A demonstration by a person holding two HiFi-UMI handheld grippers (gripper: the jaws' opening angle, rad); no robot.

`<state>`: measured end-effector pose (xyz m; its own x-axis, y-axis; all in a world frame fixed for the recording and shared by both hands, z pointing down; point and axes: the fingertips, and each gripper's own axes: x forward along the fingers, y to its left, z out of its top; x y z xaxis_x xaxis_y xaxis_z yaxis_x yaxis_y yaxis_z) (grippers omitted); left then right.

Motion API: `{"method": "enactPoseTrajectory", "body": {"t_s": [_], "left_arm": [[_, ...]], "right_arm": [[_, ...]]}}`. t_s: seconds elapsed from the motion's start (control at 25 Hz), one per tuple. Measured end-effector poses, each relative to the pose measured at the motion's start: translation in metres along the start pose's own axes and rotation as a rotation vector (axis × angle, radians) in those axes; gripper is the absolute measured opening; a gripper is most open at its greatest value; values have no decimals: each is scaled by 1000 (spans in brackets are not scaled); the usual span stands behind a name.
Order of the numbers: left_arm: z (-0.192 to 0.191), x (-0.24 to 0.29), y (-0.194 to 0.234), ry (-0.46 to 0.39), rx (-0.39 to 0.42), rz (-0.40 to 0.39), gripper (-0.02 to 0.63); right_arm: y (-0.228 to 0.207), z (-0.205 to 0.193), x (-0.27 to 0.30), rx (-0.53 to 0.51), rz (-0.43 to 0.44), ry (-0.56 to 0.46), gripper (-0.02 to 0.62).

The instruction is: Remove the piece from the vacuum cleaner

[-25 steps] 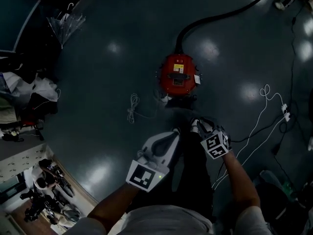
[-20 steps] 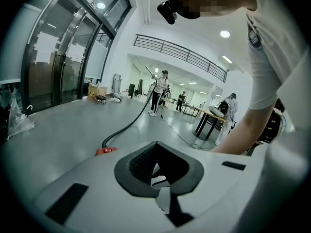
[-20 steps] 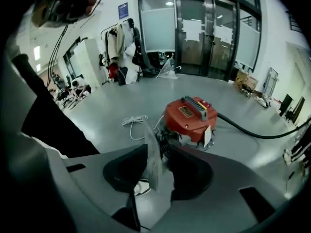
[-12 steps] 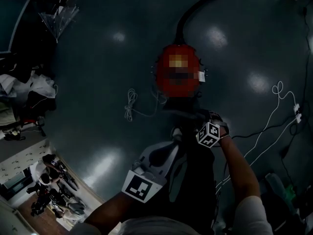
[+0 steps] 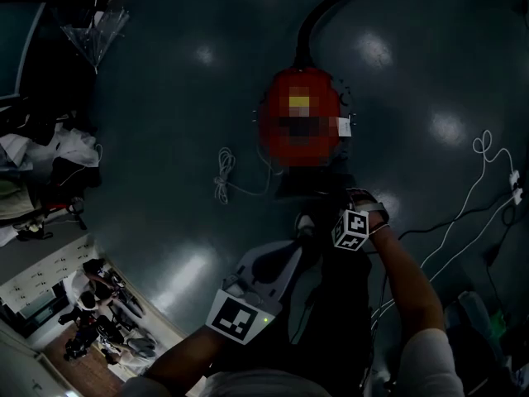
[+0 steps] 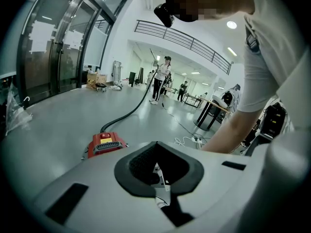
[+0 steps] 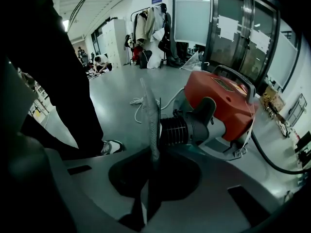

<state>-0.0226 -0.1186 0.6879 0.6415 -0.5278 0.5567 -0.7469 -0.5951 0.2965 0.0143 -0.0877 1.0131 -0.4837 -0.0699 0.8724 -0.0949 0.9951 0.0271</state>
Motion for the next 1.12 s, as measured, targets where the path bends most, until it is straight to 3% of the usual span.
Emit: {"method": "enactPoseTrajectory", "body": {"t_s": [0.28,0.52,0.96,1.12], "left_arm": [[2,-9,-2,0,1,2,6],[14,-33,-7,-32,0,10,6],[102,-129,-75,-92,54,-62,6],[134,-172,-99,-99,51,-76,6]], "right_arm": [[16,4,-6,-69,56,18,37],[22,23,-41,-25,60,18,37],[57,144,-245,131,60,-91,37],[70,193,-326,136,46,-125,37]]}}
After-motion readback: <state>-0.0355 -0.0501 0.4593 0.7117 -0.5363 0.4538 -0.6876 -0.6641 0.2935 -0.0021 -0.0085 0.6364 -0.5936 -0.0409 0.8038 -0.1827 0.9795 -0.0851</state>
